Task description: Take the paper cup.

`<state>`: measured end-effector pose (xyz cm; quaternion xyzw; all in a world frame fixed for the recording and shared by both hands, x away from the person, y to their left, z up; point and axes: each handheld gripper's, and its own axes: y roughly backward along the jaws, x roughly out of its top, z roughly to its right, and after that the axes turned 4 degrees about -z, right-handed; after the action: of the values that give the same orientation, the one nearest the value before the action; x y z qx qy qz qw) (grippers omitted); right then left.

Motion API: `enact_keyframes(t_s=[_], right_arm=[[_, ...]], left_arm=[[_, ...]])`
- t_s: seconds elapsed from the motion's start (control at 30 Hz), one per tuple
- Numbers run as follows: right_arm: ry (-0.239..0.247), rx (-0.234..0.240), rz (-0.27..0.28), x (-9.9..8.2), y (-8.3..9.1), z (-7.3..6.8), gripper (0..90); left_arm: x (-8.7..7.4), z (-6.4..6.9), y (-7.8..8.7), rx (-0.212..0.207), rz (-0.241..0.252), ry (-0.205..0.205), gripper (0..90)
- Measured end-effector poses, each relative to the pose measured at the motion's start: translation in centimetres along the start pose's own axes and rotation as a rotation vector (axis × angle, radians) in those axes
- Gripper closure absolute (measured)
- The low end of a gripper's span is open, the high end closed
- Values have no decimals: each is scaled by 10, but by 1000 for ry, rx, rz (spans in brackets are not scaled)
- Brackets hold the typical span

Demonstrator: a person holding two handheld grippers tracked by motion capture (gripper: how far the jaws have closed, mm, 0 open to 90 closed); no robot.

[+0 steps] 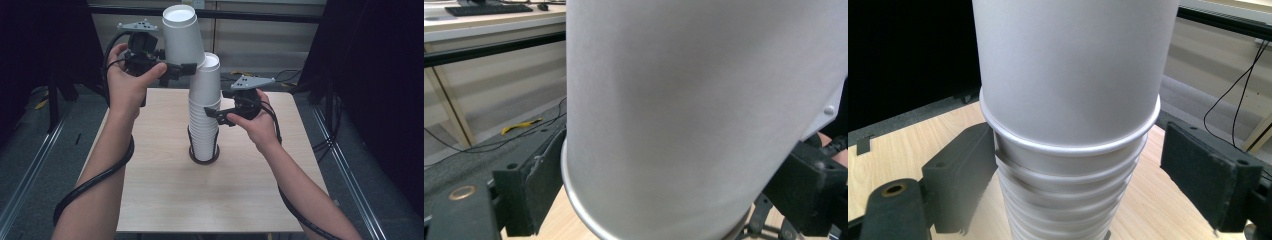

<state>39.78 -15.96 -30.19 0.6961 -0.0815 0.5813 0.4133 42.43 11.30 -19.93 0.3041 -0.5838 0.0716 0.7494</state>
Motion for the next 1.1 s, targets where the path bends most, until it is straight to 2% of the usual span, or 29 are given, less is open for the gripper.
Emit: enact_keyframes(t_s=[0.2, 0.4, 0.83, 1.1], right_arm=[[1, 0, -2, -1, 0, 0, 141], [3, -1, -2, -2, 0, 0, 142], [8, -1, -14, -7, 5, 1, 145], [7, 9, -8, -17, 10, 2, 144]], left_arm=[[-6, -3, 13, 18, 16, 11, 124], [-18, -9, 27, 41, -4, 8, 129], [-54, -21, 39, 69, -51, 43, 130], [-67, -24, 43, 77, -78, 43, 133]])
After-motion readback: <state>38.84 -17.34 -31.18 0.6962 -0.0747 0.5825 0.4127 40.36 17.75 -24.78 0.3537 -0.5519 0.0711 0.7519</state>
